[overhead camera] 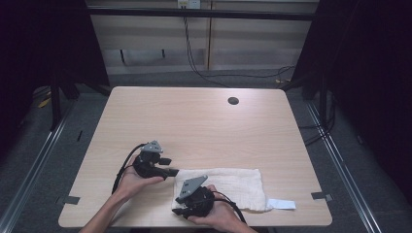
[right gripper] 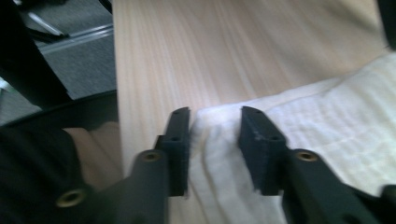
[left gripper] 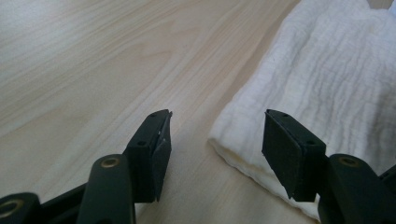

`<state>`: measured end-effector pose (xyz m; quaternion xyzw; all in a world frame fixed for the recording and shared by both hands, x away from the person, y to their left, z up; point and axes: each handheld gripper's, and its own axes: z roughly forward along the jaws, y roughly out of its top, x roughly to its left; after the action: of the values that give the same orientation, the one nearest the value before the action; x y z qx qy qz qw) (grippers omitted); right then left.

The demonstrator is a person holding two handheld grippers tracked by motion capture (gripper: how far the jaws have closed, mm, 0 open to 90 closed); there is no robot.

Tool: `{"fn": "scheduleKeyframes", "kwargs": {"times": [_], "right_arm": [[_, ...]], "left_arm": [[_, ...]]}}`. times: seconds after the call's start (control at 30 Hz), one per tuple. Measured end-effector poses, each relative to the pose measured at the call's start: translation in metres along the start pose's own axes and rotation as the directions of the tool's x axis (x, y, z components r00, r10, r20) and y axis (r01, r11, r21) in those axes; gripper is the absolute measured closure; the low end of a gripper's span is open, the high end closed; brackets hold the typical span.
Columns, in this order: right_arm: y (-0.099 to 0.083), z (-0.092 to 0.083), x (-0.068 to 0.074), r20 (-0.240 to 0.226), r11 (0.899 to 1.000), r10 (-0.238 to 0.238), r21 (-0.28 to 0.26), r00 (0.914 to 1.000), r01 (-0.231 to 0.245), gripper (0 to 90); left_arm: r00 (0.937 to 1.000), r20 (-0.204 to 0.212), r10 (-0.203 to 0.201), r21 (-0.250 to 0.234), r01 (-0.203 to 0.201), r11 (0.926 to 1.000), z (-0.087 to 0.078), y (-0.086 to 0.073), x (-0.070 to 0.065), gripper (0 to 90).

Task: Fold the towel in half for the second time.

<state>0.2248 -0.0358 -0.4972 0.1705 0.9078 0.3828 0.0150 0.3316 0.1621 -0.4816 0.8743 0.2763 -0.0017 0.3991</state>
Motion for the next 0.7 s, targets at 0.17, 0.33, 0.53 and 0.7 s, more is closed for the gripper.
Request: {"fn": "scheduleKeyframes", "kwargs": {"times": [0.17, 0.33, 0.53, 0.7], "right_arm": [[0.001, 0.0, -0.001, 0.02, 1.0, -0.015, 0.009, 0.9997, 0.015, 74.1], [0.0, 0.0, -0.007, 0.016, 1.0, 0.013, -0.002, 0.9998, -0.013, 83.5], [-0.001, -0.001, -0.01, 0.006, 0.999, 0.044, -0.002, 0.999, -0.044, 84.9], [-0.001, 0.0, -0.011, -0.004, 0.999, 0.043, -0.009, 0.9991, -0.043, 85.0]], "left_arm": [[0.9998, 0.003, 0.018, 0.001, -0.018, 0.9998, 0.002, 0.001, -0.003, 46.9], [0.9983, 0.033, 0.049, 0.017, -0.049, 0.9986, 0.012, 0.001, -0.009, 54.0], [0.997, 0.023, 0.074, 0.054, -0.075, 0.9957, 0.023, 0.003, -0.012, 54.5], [0.9969, 0.004, 0.078, 0.064, -0.078, 0.9949, 0.023, 0.003, -0.009, 55.2]]}}
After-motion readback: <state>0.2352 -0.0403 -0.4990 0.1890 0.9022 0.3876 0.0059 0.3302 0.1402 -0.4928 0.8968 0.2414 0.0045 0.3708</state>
